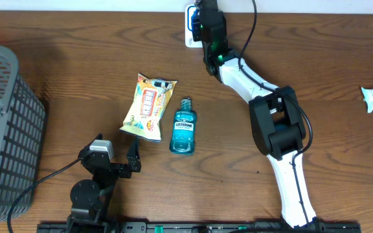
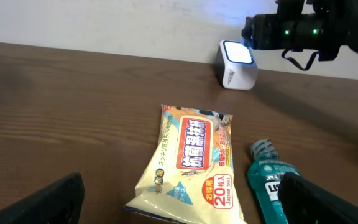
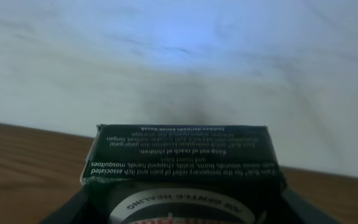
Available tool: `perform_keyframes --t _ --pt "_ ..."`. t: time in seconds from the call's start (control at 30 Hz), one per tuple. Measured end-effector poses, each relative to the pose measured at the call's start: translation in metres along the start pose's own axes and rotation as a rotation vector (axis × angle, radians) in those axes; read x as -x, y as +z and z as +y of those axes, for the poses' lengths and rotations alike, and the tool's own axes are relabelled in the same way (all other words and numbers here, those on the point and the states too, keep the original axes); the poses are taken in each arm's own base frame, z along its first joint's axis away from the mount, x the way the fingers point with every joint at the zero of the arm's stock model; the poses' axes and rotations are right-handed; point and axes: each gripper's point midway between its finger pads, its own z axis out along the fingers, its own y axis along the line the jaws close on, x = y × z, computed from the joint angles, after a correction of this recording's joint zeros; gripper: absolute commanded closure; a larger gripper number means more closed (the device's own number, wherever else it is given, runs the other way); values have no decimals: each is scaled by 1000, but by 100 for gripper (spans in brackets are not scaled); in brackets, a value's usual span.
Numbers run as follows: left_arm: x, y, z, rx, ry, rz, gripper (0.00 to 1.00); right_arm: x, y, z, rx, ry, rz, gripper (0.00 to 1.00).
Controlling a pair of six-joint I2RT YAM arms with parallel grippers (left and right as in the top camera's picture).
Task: Scan the item barcode
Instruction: 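Carry the Zam-Buk tin to the right edge and release, then reach the right gripper to the blue Listerine bottle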
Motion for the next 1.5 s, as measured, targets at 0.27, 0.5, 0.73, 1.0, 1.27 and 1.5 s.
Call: perform_keyframes --t 0.27,0.5,0.73,1.0,1.27,1.5 --pt "0 0 0 0 0 0 2 -6 -22 -70 -287 -71 167 71" --pt "0 0 0 0 0 0 2 15 -73 -230 -657 -72 312 67" --pt "0 0 0 0 0 0 2 -53 -134 -404 -890 47 588 71" --pt "0 0 0 0 0 0 2 -150 -183 -505 -874 373 758 61" --pt "0 0 0 0 0 0 2 -203 -188 -515 -777 551 822 1" --pt "0 0 0 0 0 0 3 -138 -178 -492 -593 693 687 1"
